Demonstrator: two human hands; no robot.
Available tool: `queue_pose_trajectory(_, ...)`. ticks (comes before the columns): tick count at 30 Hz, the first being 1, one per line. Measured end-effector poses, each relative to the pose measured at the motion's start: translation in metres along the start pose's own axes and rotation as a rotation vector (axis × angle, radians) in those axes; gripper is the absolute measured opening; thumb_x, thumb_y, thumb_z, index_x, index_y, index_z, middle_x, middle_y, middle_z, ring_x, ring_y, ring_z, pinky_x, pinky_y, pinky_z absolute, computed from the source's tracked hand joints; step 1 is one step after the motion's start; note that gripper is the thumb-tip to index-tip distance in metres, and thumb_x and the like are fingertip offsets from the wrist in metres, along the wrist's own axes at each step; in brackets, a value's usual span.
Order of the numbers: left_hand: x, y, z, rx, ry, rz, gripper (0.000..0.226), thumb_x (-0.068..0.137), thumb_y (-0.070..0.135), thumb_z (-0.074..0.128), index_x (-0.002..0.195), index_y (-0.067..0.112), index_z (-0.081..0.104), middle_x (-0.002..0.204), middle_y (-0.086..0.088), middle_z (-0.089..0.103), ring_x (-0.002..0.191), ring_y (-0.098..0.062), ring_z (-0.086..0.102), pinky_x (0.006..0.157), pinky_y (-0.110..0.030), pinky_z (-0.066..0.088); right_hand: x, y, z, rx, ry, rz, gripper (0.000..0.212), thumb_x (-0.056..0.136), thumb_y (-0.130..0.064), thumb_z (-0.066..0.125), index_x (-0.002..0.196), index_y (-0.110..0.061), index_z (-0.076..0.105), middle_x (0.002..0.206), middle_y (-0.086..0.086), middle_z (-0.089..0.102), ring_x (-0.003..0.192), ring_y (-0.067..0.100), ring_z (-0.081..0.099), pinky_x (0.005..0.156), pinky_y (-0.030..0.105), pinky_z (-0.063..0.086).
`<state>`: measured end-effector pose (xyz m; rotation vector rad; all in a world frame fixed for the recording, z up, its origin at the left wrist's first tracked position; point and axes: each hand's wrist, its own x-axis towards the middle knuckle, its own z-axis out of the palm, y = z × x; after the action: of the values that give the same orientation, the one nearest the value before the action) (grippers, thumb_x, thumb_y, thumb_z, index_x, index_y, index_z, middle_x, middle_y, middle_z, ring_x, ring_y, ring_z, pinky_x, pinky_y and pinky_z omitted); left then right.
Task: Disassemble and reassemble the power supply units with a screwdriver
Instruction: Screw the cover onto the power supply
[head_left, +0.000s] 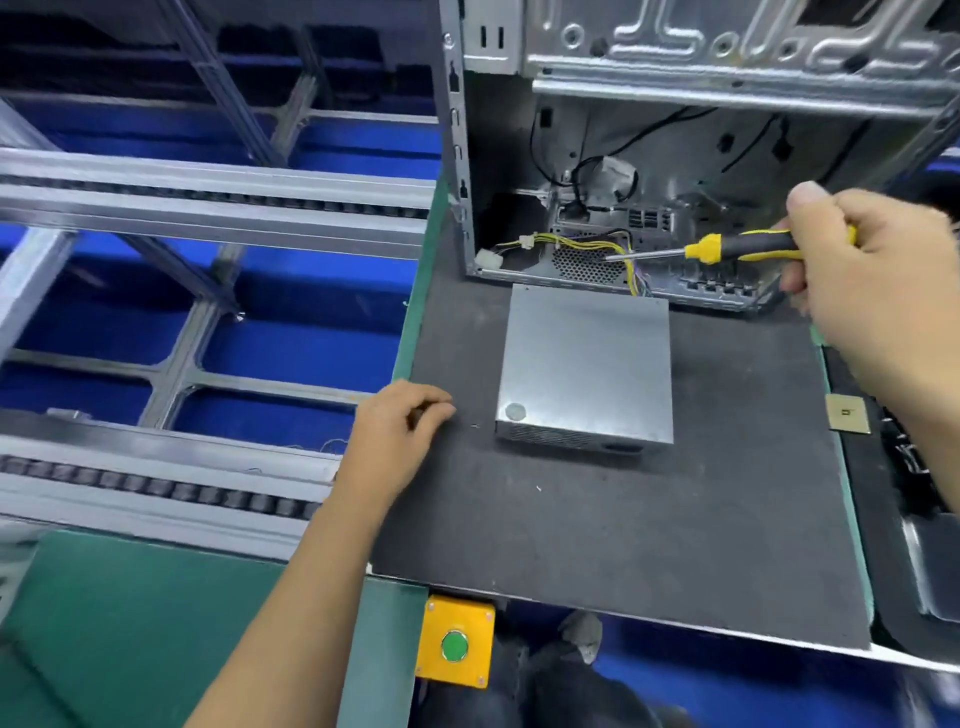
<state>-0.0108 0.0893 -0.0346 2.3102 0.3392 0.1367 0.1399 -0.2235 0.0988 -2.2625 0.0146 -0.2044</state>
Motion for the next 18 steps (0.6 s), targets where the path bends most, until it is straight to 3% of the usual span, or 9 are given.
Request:
queue_pose_trajectory(3,-0.014,-0.006,0.014,0.1,-0.078,0.133,0.016,0.086,0.01,0.077,0.102,0.009,0.078,0.089,-0.007,0.068,0.083,-0.024,0.063,0.083,-0.032,0.05,-0.008,0.002,0.011,0.016,-0.02,0.041,0.048,0.087,-0.063,0.044,0.078,-0.02,0.062,0.053,-0.006,0.06,0.052,0.019,0.05,0.059,0.034,0.042)
queue_pose_trajectory(6,-0.016,-0.002,0.026,0.149,-0.061,0.239,0.014,0.086,0.008,0.076,0.1,0.007,0.079,0.087,-0.01,0.066,0.084,-0.031,0.063,0.078,-0.043,0.054,-0.015,0.0,0.016,0.051,-0.025,0.05,0.043,0.087,-0.062,0.045,0.076,-0.026,0.066,0.052,-0.007,0.06,0.052,0.018,0.049,0.059,0.036,0.043)
queue_pose_trajectory(9,-0.013,-0.003,0.032,0.167,-0.001,0.248,0.006,0.087,0.003,0.074,0.091,0.004,0.077,0.085,-0.011,0.064,0.083,-0.033,0.062,0.073,-0.046,0.054,-0.02,-0.002,0.015,0.075,-0.035,0.051,0.037,0.088,-0.059,0.046,0.071,-0.034,0.067,0.052,-0.008,0.061,0.052,0.014,0.05,0.059,0.035,0.043)
queue_pose_trajectory(12,-0.011,-0.004,0.036,0.18,0.04,0.24,0.005,0.09,0.002,0.069,0.09,0.005,0.072,0.087,-0.009,0.061,0.083,-0.029,0.059,0.072,-0.045,0.052,-0.023,0.0,0.011,0.094,-0.031,0.05,0.038,0.091,-0.056,0.047,0.073,-0.028,0.066,0.052,-0.007,0.06,0.049,0.011,0.048,0.057,0.031,0.04)
queue_pose_trajectory(14,-0.01,-0.002,0.038,0.057,0.062,0.138,0.01,0.095,0.003,0.062,0.089,0.011,0.067,0.086,-0.001,0.064,0.082,-0.02,0.059,0.076,-0.035,0.05,-0.025,0.003,0.008,0.112,-0.028,0.056,0.039,0.092,-0.053,0.047,0.075,-0.023,0.064,0.052,-0.007,0.059,0.048,0.009,0.048,0.053,0.027,0.04)
queue_pose_trajectory(16,-0.007,0.006,0.035,-0.222,0.089,-0.073,0.018,0.097,0.005,0.06,0.087,0.02,0.064,0.079,0.009,0.069,0.075,-0.01,0.065,0.073,-0.019,0.05,-0.028,0.004,0.006,0.136,-0.039,0.067,0.04,0.094,-0.05,0.048,0.073,-0.02,0.063,0.052,-0.007,0.058,0.044,0.008,0.046,0.045,0.019,0.037)
queue_pose_trajectory(18,0.001,0.019,0.03,-0.532,0.129,-0.199,0.02,0.096,0.007,0.063,0.088,0.025,0.069,0.079,0.006,0.074,0.073,-0.009,0.069,0.07,-0.017,0.052,-0.031,0.004,0.006,0.182,-0.064,0.075,0.039,0.096,-0.046,0.049,0.07,-0.02,0.062,0.052,-0.006,0.056,0.042,0.008,0.044,0.04,0.016,0.034)
